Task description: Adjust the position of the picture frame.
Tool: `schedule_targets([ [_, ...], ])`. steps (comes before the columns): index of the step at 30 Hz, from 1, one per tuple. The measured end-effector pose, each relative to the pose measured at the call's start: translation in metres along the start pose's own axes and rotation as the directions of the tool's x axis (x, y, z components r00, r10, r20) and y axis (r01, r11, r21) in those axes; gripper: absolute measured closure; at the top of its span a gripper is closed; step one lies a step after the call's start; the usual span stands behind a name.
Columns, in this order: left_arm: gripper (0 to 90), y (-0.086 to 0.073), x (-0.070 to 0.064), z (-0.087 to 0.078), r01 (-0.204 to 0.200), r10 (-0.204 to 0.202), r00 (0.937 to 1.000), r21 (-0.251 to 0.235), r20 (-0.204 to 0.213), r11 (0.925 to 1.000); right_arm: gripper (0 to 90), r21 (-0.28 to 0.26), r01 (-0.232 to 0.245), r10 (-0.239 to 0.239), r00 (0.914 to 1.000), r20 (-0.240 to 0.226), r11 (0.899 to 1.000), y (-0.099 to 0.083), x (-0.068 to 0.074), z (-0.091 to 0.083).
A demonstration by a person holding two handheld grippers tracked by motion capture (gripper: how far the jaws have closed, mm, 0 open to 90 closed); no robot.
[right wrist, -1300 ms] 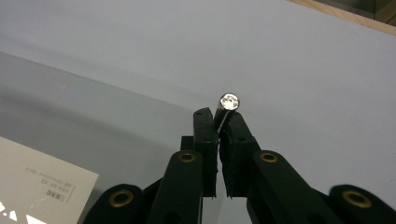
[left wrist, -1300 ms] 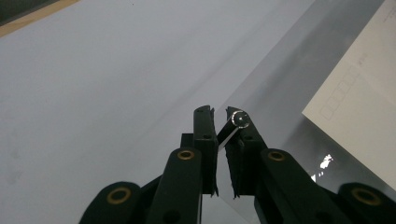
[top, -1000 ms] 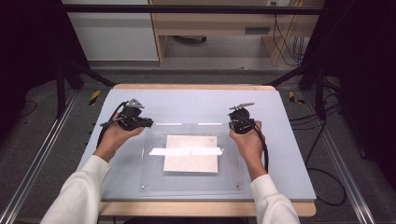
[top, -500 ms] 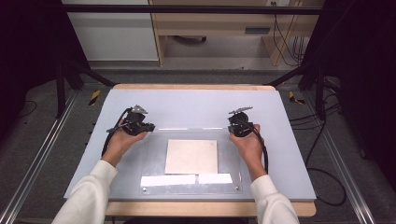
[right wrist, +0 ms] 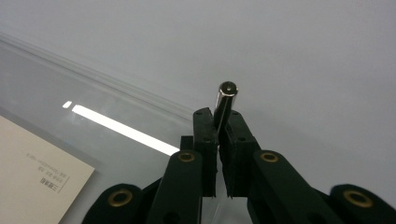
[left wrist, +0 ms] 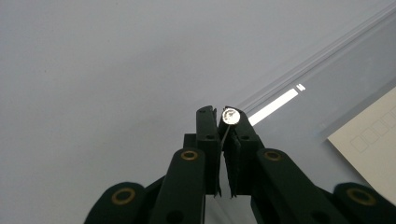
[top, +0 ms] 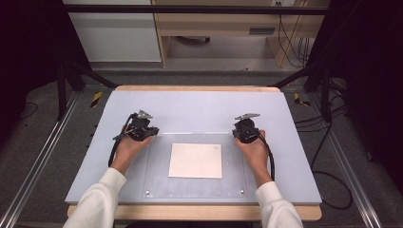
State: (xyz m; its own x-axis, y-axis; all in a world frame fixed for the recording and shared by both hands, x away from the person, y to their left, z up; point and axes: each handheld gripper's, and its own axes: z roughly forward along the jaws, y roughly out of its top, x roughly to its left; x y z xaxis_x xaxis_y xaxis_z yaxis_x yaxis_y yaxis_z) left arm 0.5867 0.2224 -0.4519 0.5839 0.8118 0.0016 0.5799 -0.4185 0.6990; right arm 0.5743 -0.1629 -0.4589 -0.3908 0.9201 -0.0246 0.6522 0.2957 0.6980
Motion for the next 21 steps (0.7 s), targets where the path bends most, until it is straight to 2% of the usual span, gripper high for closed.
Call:
schedule_targets([
  [6,84.5,-0.001,0.000,0.002,0.003,-0.003,1.0000,-0.011,0.000,0.9999,85.7,-0.011,-0.006,0.006,1.0000,0.001,1.000,-0.003,-0.001,0.003],
  [15,84.3,-0.004,-0.003,0.002,0.004,-0.005,0.9997,-0.032,-0.026,0.9995,84.7,-0.051,-0.013,0.013,0.9999,-0.009,0.999,-0.009,-0.002,0.003],
  [17,84.0,-0.005,-0.004,0.003,0.011,-0.013,0.9993,-0.047,-0.035,0.9988,80.6,-0.065,-0.024,0.023,0.9997,-0.012,0.998,-0.011,-0.003,0.002],
  [19,83.5,-0.006,-0.005,0.002,0.001,-0.003,0.9989,-0.051,-0.046,0.9987,78.2,-0.078,-0.032,0.030,0.9994,-0.018,0.996,-0.012,-0.003,0.000],
  [21,77.5,-0.008,-0.007,0.002,-0.010,0.006,0.9981,-0.064,-0.061,0.9979,73.8,-0.106,-0.021,0.018,0.9995,-0.027,0.994,-0.013,-0.004,-0.003],
])
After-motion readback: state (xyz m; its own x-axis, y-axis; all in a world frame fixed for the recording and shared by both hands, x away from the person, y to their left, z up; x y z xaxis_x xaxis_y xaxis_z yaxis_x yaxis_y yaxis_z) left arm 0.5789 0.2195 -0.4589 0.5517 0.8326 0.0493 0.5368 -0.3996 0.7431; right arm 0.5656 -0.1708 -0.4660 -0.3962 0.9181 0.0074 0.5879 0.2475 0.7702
